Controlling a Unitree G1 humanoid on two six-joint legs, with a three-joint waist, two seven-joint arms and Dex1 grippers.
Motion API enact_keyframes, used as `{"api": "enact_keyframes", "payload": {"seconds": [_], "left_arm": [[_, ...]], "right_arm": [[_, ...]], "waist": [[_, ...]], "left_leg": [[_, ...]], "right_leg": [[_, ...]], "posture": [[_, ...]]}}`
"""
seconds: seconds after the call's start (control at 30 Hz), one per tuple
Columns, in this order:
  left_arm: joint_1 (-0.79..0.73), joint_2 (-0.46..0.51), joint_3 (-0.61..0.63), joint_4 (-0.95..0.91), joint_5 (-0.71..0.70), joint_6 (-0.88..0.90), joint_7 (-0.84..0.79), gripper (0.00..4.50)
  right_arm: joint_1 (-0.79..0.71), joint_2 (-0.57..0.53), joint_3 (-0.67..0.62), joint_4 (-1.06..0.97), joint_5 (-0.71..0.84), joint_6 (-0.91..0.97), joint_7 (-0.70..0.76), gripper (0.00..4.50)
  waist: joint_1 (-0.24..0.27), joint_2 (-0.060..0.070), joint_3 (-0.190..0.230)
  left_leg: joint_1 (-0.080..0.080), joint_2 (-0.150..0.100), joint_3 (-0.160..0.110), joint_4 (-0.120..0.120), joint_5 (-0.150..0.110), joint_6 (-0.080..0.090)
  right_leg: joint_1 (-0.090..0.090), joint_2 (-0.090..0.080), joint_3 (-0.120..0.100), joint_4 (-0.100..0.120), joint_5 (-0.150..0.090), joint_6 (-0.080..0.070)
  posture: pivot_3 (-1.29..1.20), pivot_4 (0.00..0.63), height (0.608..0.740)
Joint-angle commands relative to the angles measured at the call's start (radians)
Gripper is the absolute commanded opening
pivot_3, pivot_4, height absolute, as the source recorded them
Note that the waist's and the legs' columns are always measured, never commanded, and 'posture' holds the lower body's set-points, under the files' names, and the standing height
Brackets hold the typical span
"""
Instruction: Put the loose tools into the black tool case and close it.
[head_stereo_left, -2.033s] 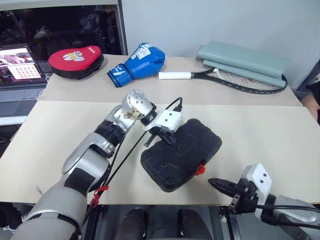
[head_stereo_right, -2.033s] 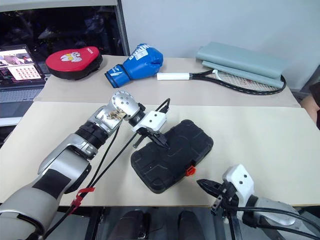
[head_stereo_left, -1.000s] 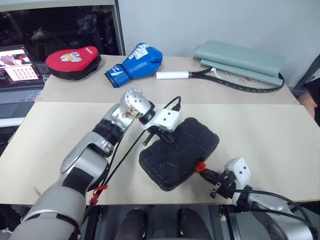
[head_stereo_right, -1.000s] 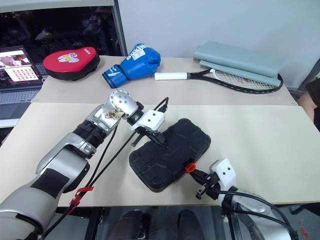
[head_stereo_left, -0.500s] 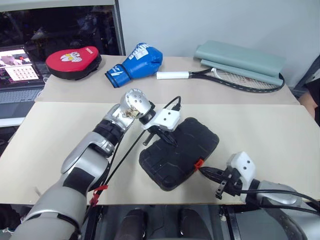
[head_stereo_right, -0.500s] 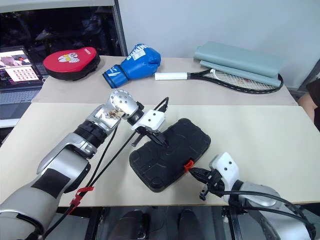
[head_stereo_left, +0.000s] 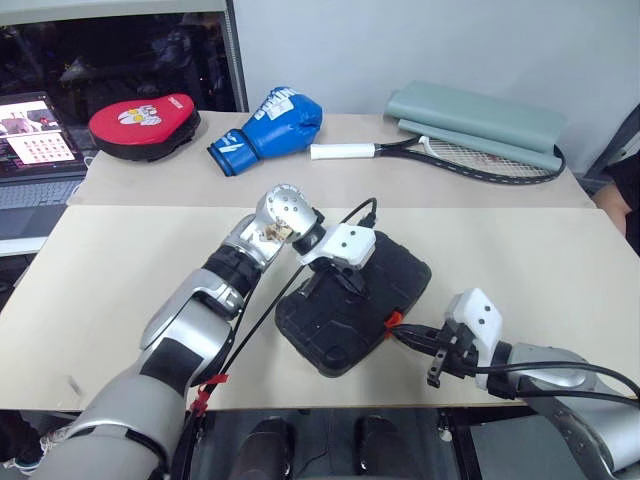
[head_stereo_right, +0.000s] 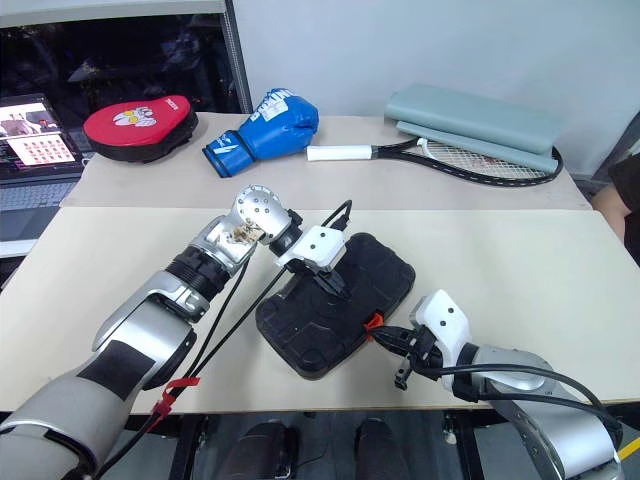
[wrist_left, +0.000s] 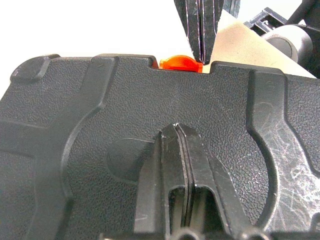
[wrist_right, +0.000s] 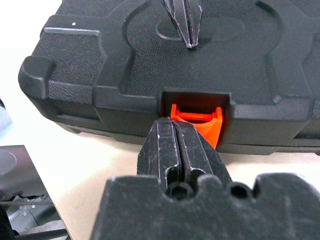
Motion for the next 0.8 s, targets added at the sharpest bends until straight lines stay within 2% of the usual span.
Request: {"api": "enact_keyframes", "payload": {"seconds": [0.03, 0.07, 0.1, 0.13, 0.17, 0.23, 0.33, 0.37, 0.43, 0.5, 0.63, 0.7, 0.8], "left_arm": [[0.019, 0.038, 0.035, -0.005, -0.011, 0.074, -0.006, 0.05], [0.017, 0.049, 0.061, -0.011, -0.027, 0.108, -0.006, 0.55], [0.016, 0.063, 0.082, -0.02, -0.045, 0.141, -0.006, 0.64], [0.017, 0.08, 0.097, -0.033, -0.062, 0.165, -0.006, 0.96], [0.025, 0.109, 0.125, -0.055, -0.079, 0.2, -0.006, 1.35], [0.047, 0.185, 0.174, -0.121, -0.134, 0.291, -0.006, 2.03], [0.091, 0.301, 0.236, -0.226, -0.192, 0.401, -0.006, 3.2], [0.107, 0.341, 0.259, -0.258, -0.206, 0.436, -0.006, 3.48], [0.171, 0.481, 0.289, -0.35, -0.259, 0.502, -0.006, 4.29], [0.253, 0.624, 0.292, -0.472, -0.328, 0.568, -0.006, 4.5], [0.443, 0.827, 0.353, -0.697, -0.402, 0.632, -0.006, 4.5], [0.542, 0.888, 0.415, -0.783, -0.416, 0.649, -0.001, 4.5], [0.626, 0.911, 0.482, -0.853, -0.447, 0.685, 0.032, 4.5]], "right_arm": [[0.029, -0.041, -0.198, -0.028, 0.061, -0.024, 0.046, 0.0], [0.043, -0.059, -0.253, -0.026, 0.086, -0.018, 0.075, 0.29], [0.057, -0.077, -0.302, -0.024, 0.108, -0.013, 0.104, 0.58], [0.07, -0.096, -0.344, -0.022, 0.127, -0.014, 0.134, 0.74], [0.081, -0.118, -0.396, -0.015, 0.148, -0.015, 0.17, 1.12], [0.097, -0.162, -0.493, 0.009, 0.192, -0.012, 0.244, 1.76], [0.117, -0.219, -0.593, 0.057, 0.241, -0.012, 0.357, 2.89], [0.124, -0.239, -0.62, 0.076, 0.256, -0.011, 0.401, 3.13], [0.124, -0.293, -0.668, 0.123, 0.293, 0.005, 0.495, 3.88], [0.121, -0.335, -0.683, 0.158, 0.312, 0.01, 0.561, 4.4], [0.112, -0.397, -0.663, 0.206, 0.312, 0.0, 0.658, 4.4], [0.077, -0.416, -0.625, 0.242, 0.29, -0.025, 0.671, 4.4], [0.009, -0.419, -0.564, 0.285, 0.267, -0.055, 0.655, 4.4]], "waist": [[0.001, 0.0, 0.0], [0.001, 0.0, 0.0], [0.001, 0.0, 0.0], [0.001, 0.0, 0.0], [0.0, 0.0, 0.0], [-0.002, 0.0, 0.0], [-0.007, 0.001, 0.001], [-0.007, 0.001, 0.001], [-0.007, 0.001, 0.001], [-0.012, 0.001, 0.002], [-0.011, 0.002, 0.003], [-0.002, 0.002, 0.003], [0.009, 0.002, 0.004]], "left_leg": [[0.0, 0.0, 0.0, 0.0, 0.0, 0.0], [-0.001, 0.0, 0.0, 0.0, 0.0, 0.0], [-0.001, 0.0, 0.0, 0.0, 0.0, 0.0], [-0.002, 0.0, 0.0, 0.0, 0.0, 0.0], [-0.003, 0.0, 0.0, 0.0, 0.0, 0.0], [-0.006, 0.0, 0.0, -0.001, 0.0, 0.0], [-0.011, 0.0, 0.001, -0.001, 0.0, 0.0], [-0.011, 0.0, 0.001, -0.001, 0.0, 0.0], [-0.011, 0.0, 0.001, -0.001, 0.0, 0.0], [-0.01, 0.0, 0.001, -0.002, -0.001, 0.0], [-0.008, 0.0, 0.002, -0.007, -0.001, 0.0], [-0.008, -0.001, 0.001, -0.008, -0.001, -0.001], [-0.008, -0.001, 0.001, -0.008, 0.0, -0.001]], "right_leg": [[0.0, 0.0, 0.0, 0.0, 0.0, 0.0], [0.0, 0.0, 0.0, -0.001, 0.0, 0.0], [-0.001, 0.0, 0.0, -0.001, 0.0, 0.001], [-0.002, 0.0, 0.0, -0.001, 0.0, 0.0], [-0.003, 0.0, 0.0, 0.0, 0.001, -0.001], [-0.007, 0.001, 0.0, 0.001, 0.003, -0.006], [-0.015, 0.001, 0.002, 0.004, 0.004, -0.008], [-0.015, 0.001, 0.002, 0.004, 0.004, -0.008], [-0.014, 0.0, 0.001, 0.004, 0.004, -0.008], [-0.015, 0.0, 0.002, 0.003, 0.004, -0.008], [-0.014, -0.002, 0.002, 0.001, 0.004, -0.008], [-0.014, -0.004, 0.001, 0.001, 0.004, -0.009], [-0.014, -0.004, 0.0, 0.0, 0.004, -0.009]], "posture": [[0.0, 0.15, 0.736], [0.0, 0.15, 0.736], [0.0, 0.15, 0.736], [0.0, 0.15, 0.736], [0.0, 0.15, 0.736], [0.0, 0.15, 0.736], [0.0, 0.15, 0.736], [0.0, 0.15, 0.736], [0.0, 0.15, 0.736], [0.0, 0.15, 0.736], [0.0, 0.15, 0.736], [0.0, 0.15, 0.736], [0.0, 0.15, 0.736]]}}
